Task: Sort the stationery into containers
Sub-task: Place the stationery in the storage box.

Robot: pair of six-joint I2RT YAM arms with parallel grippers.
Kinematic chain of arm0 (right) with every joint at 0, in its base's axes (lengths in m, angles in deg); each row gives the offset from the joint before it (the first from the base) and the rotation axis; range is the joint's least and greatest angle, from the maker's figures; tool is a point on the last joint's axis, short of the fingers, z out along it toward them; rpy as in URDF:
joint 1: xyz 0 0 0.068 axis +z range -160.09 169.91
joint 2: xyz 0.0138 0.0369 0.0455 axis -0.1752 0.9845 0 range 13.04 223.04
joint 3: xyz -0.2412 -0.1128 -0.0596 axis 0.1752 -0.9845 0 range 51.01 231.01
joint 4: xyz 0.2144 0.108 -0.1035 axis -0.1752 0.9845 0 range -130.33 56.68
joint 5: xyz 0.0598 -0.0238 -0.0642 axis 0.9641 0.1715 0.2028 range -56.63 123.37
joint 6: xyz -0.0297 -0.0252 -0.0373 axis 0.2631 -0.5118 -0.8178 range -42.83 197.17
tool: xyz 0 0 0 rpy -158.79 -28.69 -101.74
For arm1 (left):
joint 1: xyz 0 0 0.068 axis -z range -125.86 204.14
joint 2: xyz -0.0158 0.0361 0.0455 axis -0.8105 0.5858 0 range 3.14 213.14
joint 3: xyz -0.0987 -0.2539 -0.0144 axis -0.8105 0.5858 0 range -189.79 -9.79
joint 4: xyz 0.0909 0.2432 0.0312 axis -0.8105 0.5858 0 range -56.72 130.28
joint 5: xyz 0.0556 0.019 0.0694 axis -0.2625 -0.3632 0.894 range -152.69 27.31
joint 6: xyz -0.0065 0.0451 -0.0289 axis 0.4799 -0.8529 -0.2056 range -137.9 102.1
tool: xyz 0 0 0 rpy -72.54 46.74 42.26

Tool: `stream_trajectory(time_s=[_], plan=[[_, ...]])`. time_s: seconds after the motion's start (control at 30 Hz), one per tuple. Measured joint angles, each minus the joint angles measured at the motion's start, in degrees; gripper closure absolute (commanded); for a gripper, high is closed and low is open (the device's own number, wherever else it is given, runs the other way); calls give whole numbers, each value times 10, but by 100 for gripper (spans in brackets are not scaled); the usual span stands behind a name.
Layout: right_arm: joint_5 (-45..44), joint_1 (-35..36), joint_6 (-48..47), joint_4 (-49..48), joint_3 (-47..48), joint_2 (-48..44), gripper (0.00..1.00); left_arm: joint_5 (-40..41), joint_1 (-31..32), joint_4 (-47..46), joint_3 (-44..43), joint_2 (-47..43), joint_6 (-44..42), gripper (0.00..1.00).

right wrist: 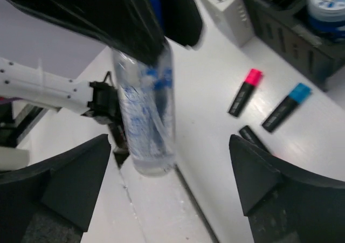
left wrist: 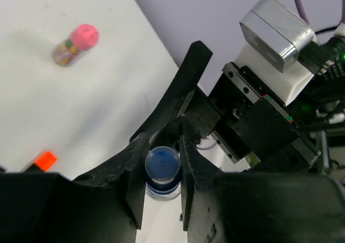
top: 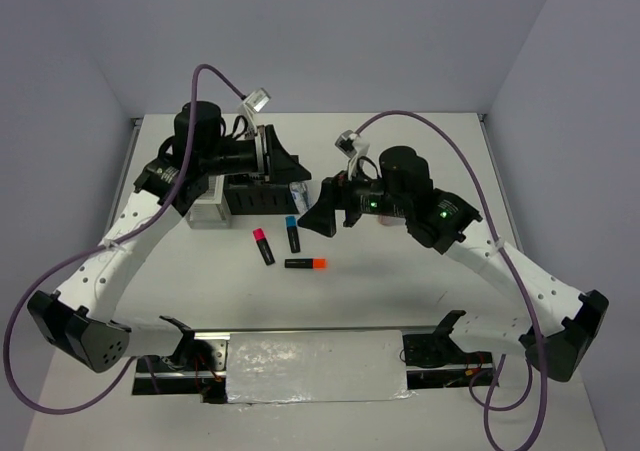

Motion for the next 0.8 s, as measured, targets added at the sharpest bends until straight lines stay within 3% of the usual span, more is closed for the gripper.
stream_trajectory(time_s=[0.2,0.37,0.57,0.8], plan=[[-32,-82,-6,13,-68,-54,0,144,-22,126,-119,43,-70,100],[-70,-148,-17,63,-114,-109,0,376,-59,174,-149,74,-112,100],[-74,-151,-27,93,-118,-153,0,566,-76,111,-62,83,-151,100],[-69,-151,-30,115,-122,-173,0,646,-76,-10,-10,134,-204,100]])
